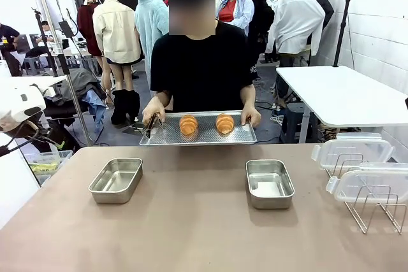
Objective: Place the bread in airtight containers.
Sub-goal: Lift both Airtight Container.
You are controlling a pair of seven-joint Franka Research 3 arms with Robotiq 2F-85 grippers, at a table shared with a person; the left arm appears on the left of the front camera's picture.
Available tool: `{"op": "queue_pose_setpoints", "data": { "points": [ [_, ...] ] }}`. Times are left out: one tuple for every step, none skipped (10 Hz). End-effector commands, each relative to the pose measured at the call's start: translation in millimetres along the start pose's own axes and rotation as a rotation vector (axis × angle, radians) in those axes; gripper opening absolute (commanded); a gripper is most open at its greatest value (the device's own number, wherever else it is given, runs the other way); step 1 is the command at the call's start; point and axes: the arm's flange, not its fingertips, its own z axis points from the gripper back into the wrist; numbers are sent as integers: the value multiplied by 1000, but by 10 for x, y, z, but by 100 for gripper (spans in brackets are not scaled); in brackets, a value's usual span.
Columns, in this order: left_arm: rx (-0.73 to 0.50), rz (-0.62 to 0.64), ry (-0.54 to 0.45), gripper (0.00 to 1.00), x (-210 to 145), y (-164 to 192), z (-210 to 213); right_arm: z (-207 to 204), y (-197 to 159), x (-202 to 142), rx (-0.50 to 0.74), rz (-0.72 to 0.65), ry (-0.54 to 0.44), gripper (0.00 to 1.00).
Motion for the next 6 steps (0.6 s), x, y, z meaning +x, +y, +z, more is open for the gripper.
{"op": "queue_pose_setpoints", "data": {
  "points": [
    [-1, -7, -3, 100, -4, 14, 11, -3, 16, 3, -8, 10, 0, 100],
    [-1, -7, -3, 100, -4, 14, 11, -3, 16, 3, -8, 10, 0, 100],
    [-1, -7, -3, 100, -4, 14, 11, -3, 16, 3, -8, 10, 0, 100],
    [-1, -7, -3, 100, -4, 14, 11, -3, 16, 3, -8, 10, 0, 100],
    [-1, -7, -3, 100, -4, 14, 11, -3, 16, 3, -8, 10, 0, 100],
    [-1, -7, -3, 100, -4, 14, 11, -3, 16, 3, -8, 10, 0, 100]
  ]
}}
